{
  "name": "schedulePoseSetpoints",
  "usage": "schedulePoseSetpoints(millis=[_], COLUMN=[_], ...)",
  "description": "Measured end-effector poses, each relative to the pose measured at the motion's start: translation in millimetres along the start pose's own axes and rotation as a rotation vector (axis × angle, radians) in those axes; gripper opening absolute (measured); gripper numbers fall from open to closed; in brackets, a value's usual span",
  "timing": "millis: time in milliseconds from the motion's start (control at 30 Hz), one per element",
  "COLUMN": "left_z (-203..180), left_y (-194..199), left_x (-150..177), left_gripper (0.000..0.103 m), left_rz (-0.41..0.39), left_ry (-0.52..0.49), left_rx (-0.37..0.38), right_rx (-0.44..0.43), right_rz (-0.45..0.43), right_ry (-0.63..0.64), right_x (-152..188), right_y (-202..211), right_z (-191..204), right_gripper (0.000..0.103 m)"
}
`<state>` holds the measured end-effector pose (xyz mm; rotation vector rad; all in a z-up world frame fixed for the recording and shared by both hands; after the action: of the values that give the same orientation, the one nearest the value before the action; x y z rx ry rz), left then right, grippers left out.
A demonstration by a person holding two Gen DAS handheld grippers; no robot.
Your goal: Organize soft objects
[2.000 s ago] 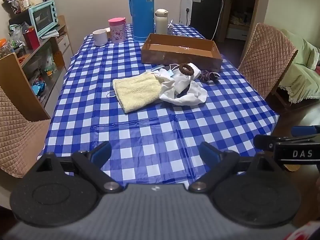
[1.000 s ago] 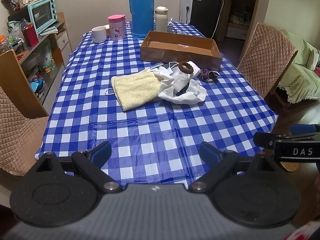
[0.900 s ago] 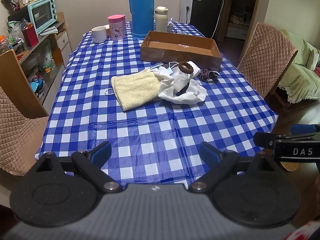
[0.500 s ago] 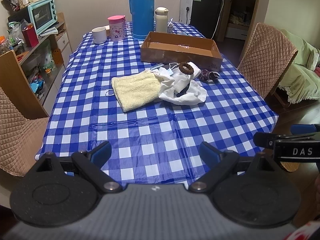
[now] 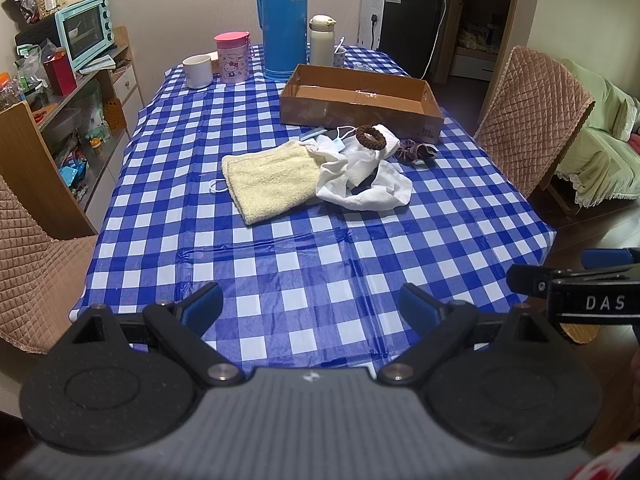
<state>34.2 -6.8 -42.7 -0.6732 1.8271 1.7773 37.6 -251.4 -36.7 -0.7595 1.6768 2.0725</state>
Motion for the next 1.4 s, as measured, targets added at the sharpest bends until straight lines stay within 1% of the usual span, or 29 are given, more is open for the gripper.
schedulePoseSetpoints(millis=[1300, 1400], left_z=[0, -1], left_y=[0, -5], left_x=[0, 3], left_gripper=[0.094, 0.094], left_rz=[-0.001, -0.001], left_ry=[0.000, -0.003], left_rx=[-0.001, -0.006], right_rx=[-0.008, -0.030], right_rz=[0.001, -0.002], right_ry=[-0.002, -0.008], right_x=[3, -12], right_y=[-9, -10], right_z=[-1, -7], right_gripper=[0.103, 0.103])
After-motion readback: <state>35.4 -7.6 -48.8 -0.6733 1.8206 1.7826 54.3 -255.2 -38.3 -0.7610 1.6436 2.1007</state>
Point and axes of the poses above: each gripper's, at about its wrist camera, not at the fingertips, and y roughly against the way its jaws point, z to its left, x to its underside, the point moved 5 cm from there along -y, roughly the way its jaws point, and after that the axes turned 1 degree about x, right-handed, at the moved point
